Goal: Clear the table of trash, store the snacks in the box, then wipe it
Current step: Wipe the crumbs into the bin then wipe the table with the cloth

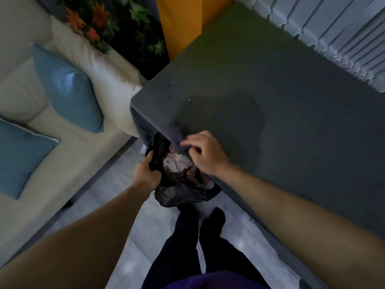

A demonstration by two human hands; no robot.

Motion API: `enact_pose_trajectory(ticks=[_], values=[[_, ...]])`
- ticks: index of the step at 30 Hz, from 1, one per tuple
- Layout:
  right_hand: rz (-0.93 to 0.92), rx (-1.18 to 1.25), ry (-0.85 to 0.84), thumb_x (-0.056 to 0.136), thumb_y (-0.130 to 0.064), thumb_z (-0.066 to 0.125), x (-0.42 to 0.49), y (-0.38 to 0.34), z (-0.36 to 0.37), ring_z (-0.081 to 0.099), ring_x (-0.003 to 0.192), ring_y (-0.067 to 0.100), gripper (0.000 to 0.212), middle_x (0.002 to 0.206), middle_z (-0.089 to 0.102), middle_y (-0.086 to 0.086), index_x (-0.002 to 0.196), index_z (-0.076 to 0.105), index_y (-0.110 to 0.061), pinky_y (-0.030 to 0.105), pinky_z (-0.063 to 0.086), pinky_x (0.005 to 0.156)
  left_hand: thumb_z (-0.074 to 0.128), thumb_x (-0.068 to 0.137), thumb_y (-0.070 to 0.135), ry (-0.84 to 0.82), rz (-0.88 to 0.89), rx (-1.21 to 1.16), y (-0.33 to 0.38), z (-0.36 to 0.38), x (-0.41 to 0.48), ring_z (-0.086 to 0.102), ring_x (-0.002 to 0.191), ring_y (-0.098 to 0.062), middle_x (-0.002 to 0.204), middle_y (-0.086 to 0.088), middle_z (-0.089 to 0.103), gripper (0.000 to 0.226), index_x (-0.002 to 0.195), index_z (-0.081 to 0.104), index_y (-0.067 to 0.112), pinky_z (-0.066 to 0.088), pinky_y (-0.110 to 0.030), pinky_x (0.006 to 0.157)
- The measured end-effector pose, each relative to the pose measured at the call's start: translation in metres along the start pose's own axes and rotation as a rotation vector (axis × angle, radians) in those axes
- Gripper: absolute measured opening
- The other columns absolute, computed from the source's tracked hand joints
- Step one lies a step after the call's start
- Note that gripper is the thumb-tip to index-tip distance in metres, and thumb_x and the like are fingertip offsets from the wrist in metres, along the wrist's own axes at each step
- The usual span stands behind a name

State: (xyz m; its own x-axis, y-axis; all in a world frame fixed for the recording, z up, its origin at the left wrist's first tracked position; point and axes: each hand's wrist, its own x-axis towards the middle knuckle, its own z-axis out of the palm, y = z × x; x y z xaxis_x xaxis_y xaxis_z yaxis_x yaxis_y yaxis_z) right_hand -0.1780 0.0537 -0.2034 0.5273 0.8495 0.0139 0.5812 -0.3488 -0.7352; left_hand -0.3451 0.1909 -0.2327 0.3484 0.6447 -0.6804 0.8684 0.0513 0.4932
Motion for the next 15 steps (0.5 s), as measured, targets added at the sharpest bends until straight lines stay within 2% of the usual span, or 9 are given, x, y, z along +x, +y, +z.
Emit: enact_pose_trajectory(ticks=[2,4,6,7,10,12,15], values=[[-0.104,0.053,-0.089,0.078,-0.008,0.058,-0.014,-0.003,0.003,0.059,0.098,0.02,0.031,0.103,0.075,0.004,0.1,0.08,-0.013,0.016,0.042,0.093,0.049,0.089,0.003,-0.009,0.012,0.002,-0.001,-0.004,0.003,0.053,0.123,-0.034,0.143,-0.007,0.048,0.08,0.155,0.028,0.044,0.058,-0.043,0.09],[-0.106,0.054,0.014,0.08,-0.007,0.058,-0.015,0.001,0.003,0.058,0.1,0.019,0.031,0.107,0.074,0.003,0.102,0.079,-0.013,0.019,0.045,0.094,0.051,0.087,0.005,-0.023,0.015,-0.006,-0.004,-0.007,0.008,0.053,0.124,-0.034,0.142,-0.006,0.048,0.08,0.154,0.029,0.045,0.058,-0.045,0.093],[0.018,0.007,0.183,0.082,-0.007,0.055,-0.008,0.007,0.003,0.058,0.104,0.021,0.035,0.112,0.072,0.003,0.108,0.078,-0.013,0.028,0.048,0.096,0.051,0.087,0.006,-0.042,0.001,-0.034,-0.005,-0.01,0.011,0.051,0.128,-0.033,0.144,-0.005,0.047,0.081,0.153,0.03,0.048,0.055,-0.047,0.098],[0.056,-0.009,0.201,0.082,-0.007,0.055,-0.006,0.007,0.004,0.059,0.105,0.022,0.036,0.112,0.072,0.004,0.109,0.077,-0.012,0.03,0.048,0.096,0.051,0.086,0.007,-0.047,-0.005,-0.04,-0.005,-0.01,0.013,0.05,0.129,-0.033,0.145,-0.005,0.047,0.081,0.152,0.03,0.049,0.054,-0.048,0.099],[-0.095,0.051,0.045,0.079,-0.008,0.056,-0.011,-0.003,0.009,0.061,0.097,0.023,0.029,0.101,0.074,0.004,0.096,0.08,-0.012,0.031,0.051,0.09,0.053,0.086,0.007,-0.057,-0.001,-0.043,-0.004,-0.01,0.017,0.053,0.127,-0.033,0.145,-0.004,0.048,0.082,0.151,0.029,0.05,0.057,-0.047,0.095],[-0.137,0.11,0.045,0.077,-0.006,0.057,-0.012,-0.009,0.005,0.062,0.088,0.021,0.024,0.091,0.074,0.001,0.085,0.079,-0.011,0.03,0.052,0.083,0.053,0.086,0.006,-0.05,0.008,-0.031,-0.004,-0.012,0.02,0.054,0.125,-0.033,0.145,-0.004,0.049,0.082,0.151,0.03,0.049,0.057,-0.047,0.095],[0.119,0.152,0.351,0.078,-0.008,0.055,0.019,-0.007,-0.007,0.062,0.085,0.016,0.023,0.087,0.073,-0.003,0.081,0.076,-0.015,0.03,0.049,0.083,0.054,0.088,0.011,-0.054,0.014,-0.022,-0.008,-0.014,0.025,0.052,0.128,-0.033,0.146,-0.003,0.049,0.078,0.149,0.03,0.053,0.055,-0.048,0.099]])
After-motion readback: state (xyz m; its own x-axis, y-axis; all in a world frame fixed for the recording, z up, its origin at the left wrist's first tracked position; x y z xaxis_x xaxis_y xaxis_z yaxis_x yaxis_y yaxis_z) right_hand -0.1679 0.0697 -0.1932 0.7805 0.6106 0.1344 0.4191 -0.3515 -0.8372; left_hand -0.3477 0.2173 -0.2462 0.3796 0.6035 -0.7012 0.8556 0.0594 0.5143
